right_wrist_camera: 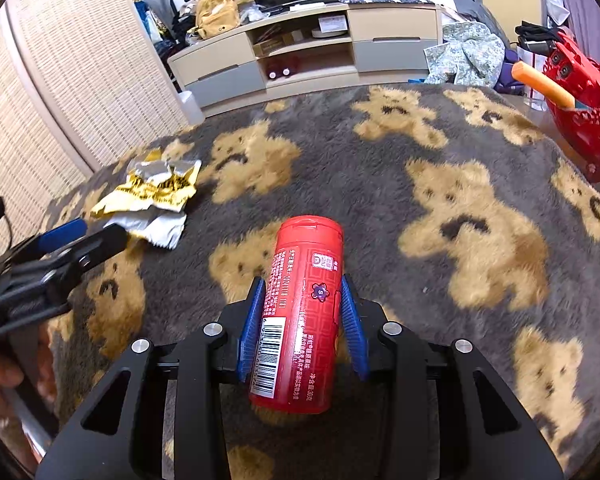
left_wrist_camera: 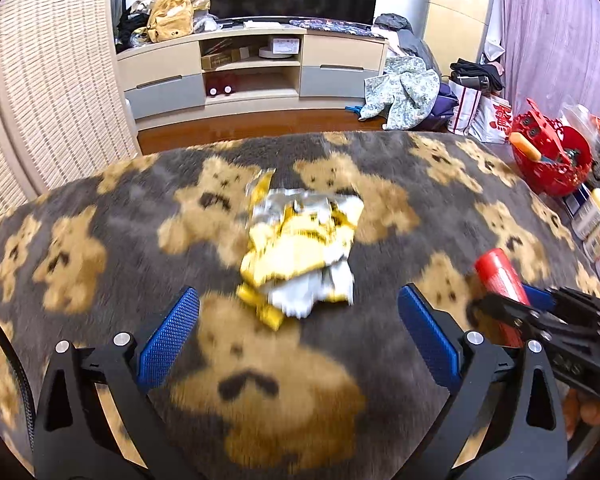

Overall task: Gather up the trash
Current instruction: 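Grasp the gold foil wrapper with the left tool while the right tool grasps the red can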

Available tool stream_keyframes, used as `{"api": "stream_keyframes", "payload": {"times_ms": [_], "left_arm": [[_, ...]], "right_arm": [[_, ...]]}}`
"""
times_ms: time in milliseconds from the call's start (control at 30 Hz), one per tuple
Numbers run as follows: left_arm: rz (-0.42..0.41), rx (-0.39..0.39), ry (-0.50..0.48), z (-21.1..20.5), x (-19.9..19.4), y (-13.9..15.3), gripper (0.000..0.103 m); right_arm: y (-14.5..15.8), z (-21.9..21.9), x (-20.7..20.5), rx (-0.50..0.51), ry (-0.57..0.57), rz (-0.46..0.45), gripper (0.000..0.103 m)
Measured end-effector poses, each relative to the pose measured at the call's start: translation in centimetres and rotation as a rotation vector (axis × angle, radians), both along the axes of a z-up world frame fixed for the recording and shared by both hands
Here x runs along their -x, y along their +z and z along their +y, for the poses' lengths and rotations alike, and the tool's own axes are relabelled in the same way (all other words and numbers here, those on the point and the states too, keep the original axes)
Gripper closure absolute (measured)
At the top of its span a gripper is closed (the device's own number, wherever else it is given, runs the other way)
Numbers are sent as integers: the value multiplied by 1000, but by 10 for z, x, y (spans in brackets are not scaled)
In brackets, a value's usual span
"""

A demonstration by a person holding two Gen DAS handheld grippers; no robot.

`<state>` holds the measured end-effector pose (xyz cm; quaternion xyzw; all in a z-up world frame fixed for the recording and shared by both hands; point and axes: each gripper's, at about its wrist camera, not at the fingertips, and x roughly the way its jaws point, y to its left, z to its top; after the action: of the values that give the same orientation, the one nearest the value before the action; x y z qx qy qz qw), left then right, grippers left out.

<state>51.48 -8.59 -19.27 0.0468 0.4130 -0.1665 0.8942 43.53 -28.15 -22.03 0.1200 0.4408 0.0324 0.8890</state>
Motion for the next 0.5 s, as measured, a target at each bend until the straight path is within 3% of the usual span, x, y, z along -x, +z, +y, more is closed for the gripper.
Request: {"api": "stream_keyframes", "payload": {"times_ms": [67,133,300,367,500], "left_arm": [[7,-2,-6,-2,-11,-2,10],[18,-6,-10,-3,-20,-5,18],[96,3,-35,-6,-33,-20,57],[97,-6,-39,-6,-30,-22,66],[90,-8,-62,-9,-13,-17,71]], "right_arm": [[4,-2,-4,-6,-1,-13,64],[9,-3,-6,-11,-1,-32,64],[16,-3,-5,-17,9,-57,64],[16,-4,-2,-22,6,-57,64],[18,-4,14,-12,-7,-52,64]]}}
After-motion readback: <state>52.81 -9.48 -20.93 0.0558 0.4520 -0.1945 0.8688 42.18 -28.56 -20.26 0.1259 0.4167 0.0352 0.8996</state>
